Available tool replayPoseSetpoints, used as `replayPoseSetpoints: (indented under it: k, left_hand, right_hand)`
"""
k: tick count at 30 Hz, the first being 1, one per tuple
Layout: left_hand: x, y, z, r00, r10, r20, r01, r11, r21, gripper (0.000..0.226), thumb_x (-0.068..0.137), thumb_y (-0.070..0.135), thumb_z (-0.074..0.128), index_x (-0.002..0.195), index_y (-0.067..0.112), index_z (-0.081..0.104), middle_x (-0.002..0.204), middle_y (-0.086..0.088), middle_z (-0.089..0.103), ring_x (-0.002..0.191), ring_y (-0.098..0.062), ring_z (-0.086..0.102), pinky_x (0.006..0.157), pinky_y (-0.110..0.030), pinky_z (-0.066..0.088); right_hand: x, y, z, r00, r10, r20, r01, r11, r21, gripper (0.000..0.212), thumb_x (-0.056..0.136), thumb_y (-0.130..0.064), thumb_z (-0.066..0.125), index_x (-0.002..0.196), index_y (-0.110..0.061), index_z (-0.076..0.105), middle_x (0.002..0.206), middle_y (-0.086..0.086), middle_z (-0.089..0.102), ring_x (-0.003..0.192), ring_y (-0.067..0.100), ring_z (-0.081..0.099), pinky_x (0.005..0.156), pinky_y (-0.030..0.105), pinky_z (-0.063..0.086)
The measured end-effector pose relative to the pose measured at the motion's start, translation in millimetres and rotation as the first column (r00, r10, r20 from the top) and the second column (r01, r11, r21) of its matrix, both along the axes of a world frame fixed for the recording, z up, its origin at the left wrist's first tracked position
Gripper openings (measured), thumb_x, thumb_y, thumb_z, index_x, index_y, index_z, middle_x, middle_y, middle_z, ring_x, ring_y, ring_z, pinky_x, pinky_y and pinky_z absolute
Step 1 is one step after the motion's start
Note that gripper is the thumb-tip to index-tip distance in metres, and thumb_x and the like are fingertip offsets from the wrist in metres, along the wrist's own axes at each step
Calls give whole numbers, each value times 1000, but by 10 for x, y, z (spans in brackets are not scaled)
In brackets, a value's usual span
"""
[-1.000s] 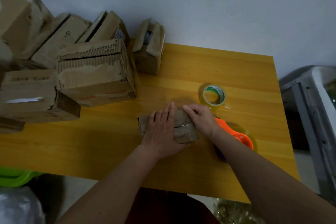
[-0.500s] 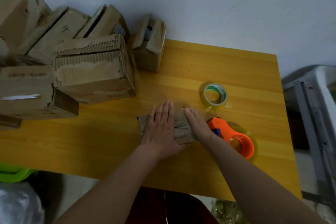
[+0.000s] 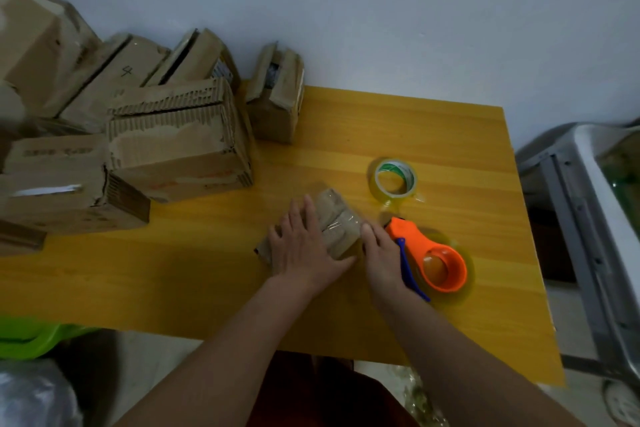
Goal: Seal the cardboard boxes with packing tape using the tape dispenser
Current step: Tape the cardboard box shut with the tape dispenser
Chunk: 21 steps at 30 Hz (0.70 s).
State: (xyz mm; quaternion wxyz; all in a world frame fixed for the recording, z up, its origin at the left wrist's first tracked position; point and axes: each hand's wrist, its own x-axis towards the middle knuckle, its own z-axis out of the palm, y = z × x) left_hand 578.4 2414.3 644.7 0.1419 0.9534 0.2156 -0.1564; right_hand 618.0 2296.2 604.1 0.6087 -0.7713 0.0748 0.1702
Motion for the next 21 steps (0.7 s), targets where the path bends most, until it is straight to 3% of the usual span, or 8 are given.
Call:
replayPoseSetpoints:
  k: [3,5,8,10,12,15,17,21]
  left_hand:
    - [-214,40,20,976,-217,-9,214,968,-132,136,63,77,67,149,24,-23,155,-6,-31,146,-32,-9,118,-47,6]
    - [-405,75,52,915,-401,-34,395,912,-112,129,67,73,67,150,28,-22,151,-3,-41,142,-33,-29,118,-46,-1]
    - [-489,24,96,854,-519,41,499,839,219,113,76,75,56,154,18,-2,156,-17,-22,133,-38,-35,117,-47,14]
    - [-435,-49,1,851,-524,23,494,816,300,107,84,73,46,148,10,-12,151,-24,-25,125,-42,-41,117,-54,11]
    - [-396,-121,-151,872,-481,-92,490,853,177,102,90,68,40,139,17,-34,151,-24,-32,131,-46,-39,115,-63,0]
    - [-353,-266,-186,929,-359,-89,367,925,99,92,91,63,42,148,32,-24,152,-18,-33,134,-50,-33,116,-62,2]
    - [-259,-358,-36,948,-306,-84,312,948,67,86,93,60,43,150,37,-17,153,-15,-34,134,-49,-34,115,-59,0]
    - [-86,-429,7,964,-267,-15,267,956,121,87,88,61,51,154,35,-1,159,-18,-18,144,-44,-19,115,-57,-6]
  right_hand:
    - [334,15,106,999,-31,-41,32,999,29,29,99,-12,48,123,-5,62,126,9,62,120,20,54,107,37,41]
    - [428,71,129,996,-25,-84,27,999,27,31,100,-12,44,126,-4,59,125,6,58,120,18,51,107,35,39]
    - [365,208,93,992,97,-85,-109,983,-146,31,102,-17,34,113,-7,61,113,12,61,108,26,55,93,34,43]
    - [325,218,107,985,149,-86,-164,963,-213,34,102,-18,31,118,-5,60,117,17,61,110,31,56,93,34,43]
    - [351,149,155,971,238,-20,-235,937,-259,34,102,-12,33,123,-3,58,122,18,61,116,31,54,91,28,40]
    - [345,-55,234,919,391,47,-347,860,-374,35,102,-8,36,129,4,54,137,20,51,132,30,43,102,24,30]
    - [260,-260,231,926,358,123,-258,834,-488,37,101,-12,41,133,5,49,144,20,44,138,28,35,111,25,21]
    - [61,-724,90,969,163,186,12,720,-694,41,89,-20,64,119,4,53,121,25,53,118,38,45,101,39,29]
